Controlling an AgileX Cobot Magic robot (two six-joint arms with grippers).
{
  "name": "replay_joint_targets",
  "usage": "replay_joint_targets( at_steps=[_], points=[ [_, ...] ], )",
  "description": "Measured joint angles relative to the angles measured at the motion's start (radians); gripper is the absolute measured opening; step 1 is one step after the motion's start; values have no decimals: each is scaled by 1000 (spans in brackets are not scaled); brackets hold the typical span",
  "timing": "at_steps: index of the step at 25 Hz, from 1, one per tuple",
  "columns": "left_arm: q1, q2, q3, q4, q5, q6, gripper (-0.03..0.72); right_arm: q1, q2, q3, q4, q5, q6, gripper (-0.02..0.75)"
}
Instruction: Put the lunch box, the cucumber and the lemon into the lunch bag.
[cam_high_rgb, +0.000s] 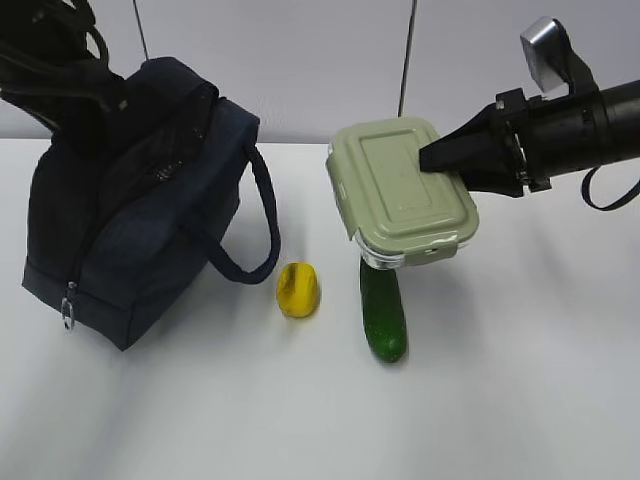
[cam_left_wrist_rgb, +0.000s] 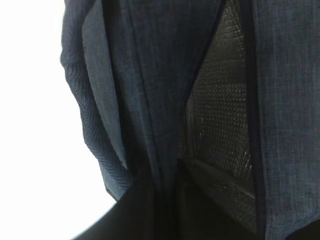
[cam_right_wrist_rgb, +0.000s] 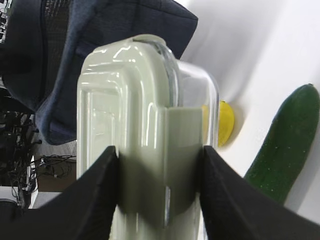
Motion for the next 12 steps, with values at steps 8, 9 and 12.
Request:
replay_joint_targets(
  at_steps=[8,9,12],
  points=[
    [-46,36,0,16,0,-35,10,56,-35,0,12,7,8,356],
    [-50,40,0,16,-2,-39,10,65,-35,0,15,7,8,356],
    [-67,42,0,16,-11,-44,10,90,-36,0,27,7,8,356]
  ],
)
